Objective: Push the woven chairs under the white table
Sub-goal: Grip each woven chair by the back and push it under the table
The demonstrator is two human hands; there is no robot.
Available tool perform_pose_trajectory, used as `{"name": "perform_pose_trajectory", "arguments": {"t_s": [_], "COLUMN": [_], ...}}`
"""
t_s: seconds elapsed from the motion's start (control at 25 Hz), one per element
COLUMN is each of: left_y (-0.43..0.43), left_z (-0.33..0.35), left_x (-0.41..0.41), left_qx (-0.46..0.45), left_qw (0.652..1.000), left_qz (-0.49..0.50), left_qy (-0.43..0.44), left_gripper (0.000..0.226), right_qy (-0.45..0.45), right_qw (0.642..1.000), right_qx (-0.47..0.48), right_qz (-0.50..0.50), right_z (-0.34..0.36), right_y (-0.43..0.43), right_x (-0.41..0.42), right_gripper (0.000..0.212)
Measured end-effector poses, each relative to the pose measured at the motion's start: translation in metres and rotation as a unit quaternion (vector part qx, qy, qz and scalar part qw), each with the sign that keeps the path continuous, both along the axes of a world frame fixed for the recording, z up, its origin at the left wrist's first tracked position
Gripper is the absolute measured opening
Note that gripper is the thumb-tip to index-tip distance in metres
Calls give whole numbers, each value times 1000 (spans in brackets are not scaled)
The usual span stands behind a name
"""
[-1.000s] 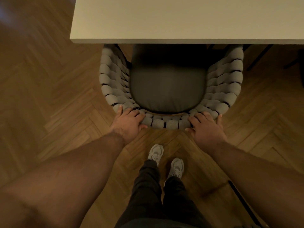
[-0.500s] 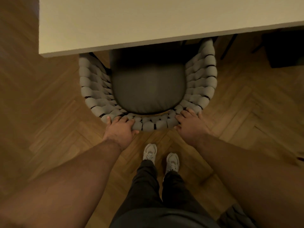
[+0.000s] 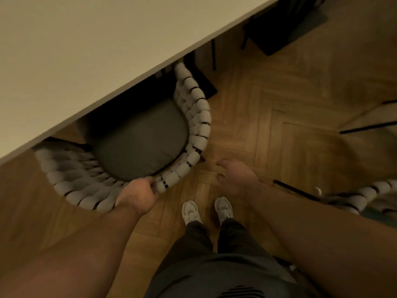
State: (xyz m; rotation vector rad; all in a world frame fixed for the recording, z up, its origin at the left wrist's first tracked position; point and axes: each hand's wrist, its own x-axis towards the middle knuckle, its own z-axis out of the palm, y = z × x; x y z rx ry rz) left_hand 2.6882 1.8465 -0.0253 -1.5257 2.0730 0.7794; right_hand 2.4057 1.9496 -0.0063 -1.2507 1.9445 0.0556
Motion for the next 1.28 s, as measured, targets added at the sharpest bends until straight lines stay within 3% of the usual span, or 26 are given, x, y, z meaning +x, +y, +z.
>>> {"name": "perform_pose_trajectory", "arguments": {"t_s": [0.28,0.8,0.96,1.12,1.28], "left_y": [-6,101,156,215,269], "left_z": [24,45,47,44,38], "left_x": [-87,-247,-303,-367,-417], "left_qx": [-21,9,21,6,7], "left_qw": [982,911,878,834,771], "left_qz": [-164,-407,-474,-549,-636], "left_qy": [90,63,59,47,25], "left_gripper": [29,55,58,59,65], "right_qy": [37,112,31,-69,-121], "right_qw": [975,867,860,878,851], "right_qx": [50,28,50,93,89], "right_qz": [-214,-484,-507,-465,-503], "right_z": [-4,-6,-7,-20,-34], "right_y": [108,319,382,424,440], "right_x": [-61,-119,-134,-141,-128], "right_gripper": [53,36,44,57,58]}}
